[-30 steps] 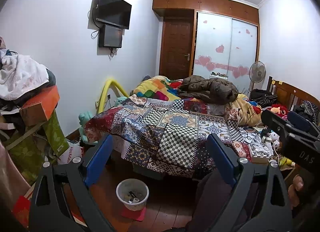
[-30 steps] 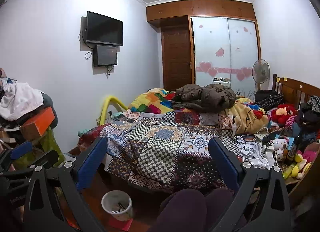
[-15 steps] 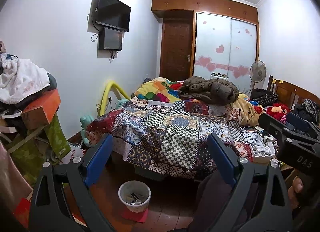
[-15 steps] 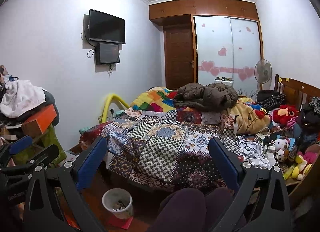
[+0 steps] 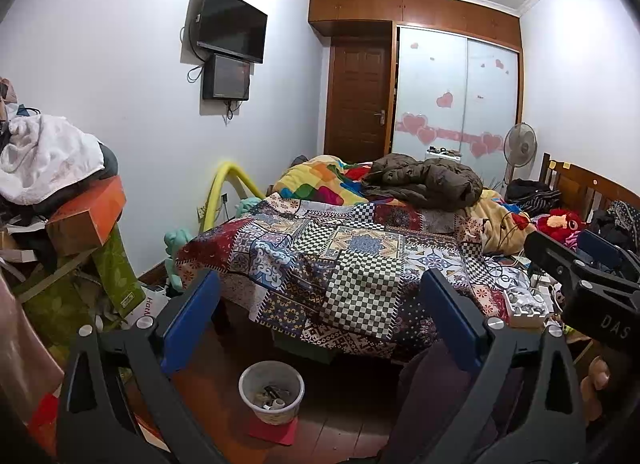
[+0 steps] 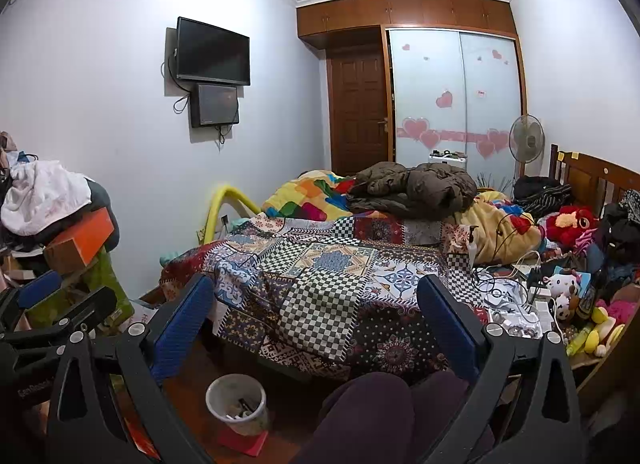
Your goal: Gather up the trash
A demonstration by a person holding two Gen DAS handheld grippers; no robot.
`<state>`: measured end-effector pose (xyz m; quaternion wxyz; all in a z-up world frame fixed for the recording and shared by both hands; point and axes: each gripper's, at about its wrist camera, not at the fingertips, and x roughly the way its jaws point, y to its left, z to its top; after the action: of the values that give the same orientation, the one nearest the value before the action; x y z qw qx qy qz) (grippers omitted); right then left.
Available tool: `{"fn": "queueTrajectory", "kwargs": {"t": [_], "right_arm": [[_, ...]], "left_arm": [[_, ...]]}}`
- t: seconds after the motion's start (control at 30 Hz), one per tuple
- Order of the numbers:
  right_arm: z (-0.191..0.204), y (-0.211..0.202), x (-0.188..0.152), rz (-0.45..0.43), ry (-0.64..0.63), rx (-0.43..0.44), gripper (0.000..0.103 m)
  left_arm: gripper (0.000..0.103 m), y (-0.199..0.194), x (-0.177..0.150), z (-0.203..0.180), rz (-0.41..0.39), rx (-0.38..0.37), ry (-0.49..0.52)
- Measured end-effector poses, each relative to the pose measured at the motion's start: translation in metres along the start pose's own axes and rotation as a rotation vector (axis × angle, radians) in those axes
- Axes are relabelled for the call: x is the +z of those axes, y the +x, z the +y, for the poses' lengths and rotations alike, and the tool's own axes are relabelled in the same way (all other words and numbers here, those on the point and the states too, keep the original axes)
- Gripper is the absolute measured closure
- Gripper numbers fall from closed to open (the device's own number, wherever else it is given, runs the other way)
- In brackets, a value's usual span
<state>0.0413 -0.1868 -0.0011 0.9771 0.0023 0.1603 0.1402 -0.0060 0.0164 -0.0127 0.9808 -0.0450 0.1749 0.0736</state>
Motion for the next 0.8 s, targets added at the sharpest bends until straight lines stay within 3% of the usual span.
{"fn": "queueTrajectory", "kwargs": {"t": [0.8], "right_arm": [[0.0012, -0.001, -0.0014, -0.001, -0.003, -0.001, 0.002]], "left_arm": [[0.002, -0.0018, 0.0015, 0.0005, -0.004, -0.002, -0.002]]}}
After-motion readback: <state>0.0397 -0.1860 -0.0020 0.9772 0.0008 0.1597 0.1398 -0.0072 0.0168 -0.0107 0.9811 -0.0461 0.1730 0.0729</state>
